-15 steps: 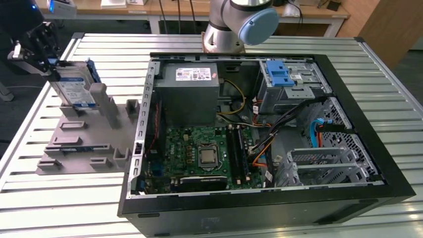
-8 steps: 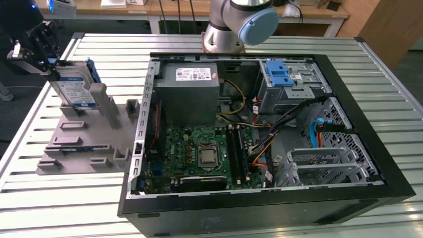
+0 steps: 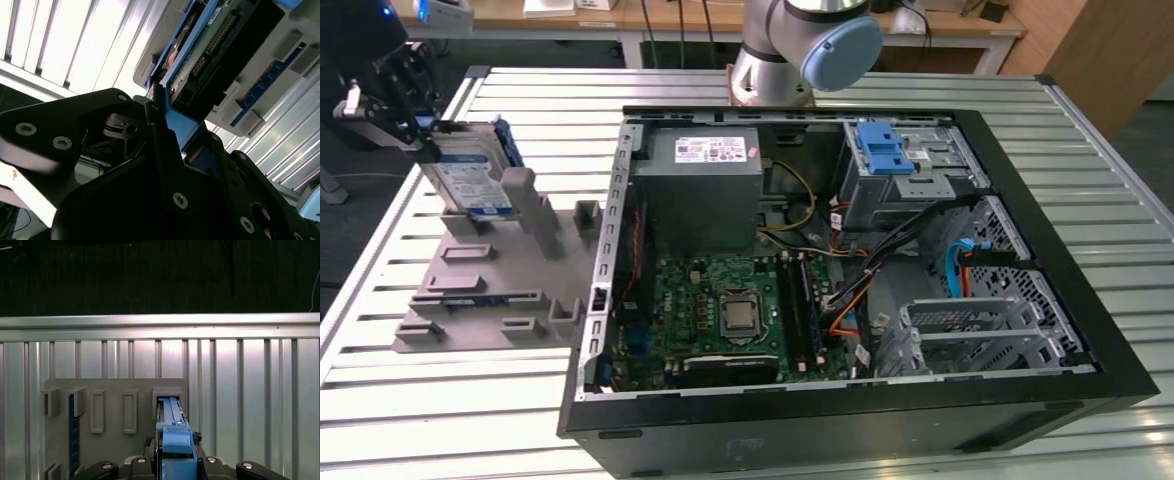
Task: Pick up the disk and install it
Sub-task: 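Pick up the disk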
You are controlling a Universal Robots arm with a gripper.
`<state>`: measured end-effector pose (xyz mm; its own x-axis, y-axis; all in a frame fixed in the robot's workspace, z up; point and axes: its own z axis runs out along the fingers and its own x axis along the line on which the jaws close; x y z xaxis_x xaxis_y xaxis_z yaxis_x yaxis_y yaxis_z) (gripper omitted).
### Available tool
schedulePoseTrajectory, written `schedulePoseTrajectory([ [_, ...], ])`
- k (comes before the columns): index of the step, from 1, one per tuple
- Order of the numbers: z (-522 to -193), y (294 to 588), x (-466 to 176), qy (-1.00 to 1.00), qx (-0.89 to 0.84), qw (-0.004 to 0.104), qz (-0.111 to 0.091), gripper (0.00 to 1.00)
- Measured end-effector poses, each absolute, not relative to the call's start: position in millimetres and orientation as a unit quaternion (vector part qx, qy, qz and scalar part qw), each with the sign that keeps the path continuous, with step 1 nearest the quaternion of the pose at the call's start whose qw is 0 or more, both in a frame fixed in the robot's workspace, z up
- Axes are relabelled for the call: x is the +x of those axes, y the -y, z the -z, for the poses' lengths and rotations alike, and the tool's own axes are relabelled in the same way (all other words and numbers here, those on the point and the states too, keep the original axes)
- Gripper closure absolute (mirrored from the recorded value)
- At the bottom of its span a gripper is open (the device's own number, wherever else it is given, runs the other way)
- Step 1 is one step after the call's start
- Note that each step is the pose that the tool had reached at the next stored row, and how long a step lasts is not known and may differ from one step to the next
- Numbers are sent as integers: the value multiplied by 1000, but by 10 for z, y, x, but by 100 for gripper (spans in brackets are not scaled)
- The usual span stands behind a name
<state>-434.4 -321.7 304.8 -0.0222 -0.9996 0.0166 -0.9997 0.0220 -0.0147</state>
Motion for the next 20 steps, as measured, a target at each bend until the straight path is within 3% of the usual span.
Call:
schedulePoseTrajectory([
  [20,-3089,3217,-4344,715,699,1,-11,64],
])
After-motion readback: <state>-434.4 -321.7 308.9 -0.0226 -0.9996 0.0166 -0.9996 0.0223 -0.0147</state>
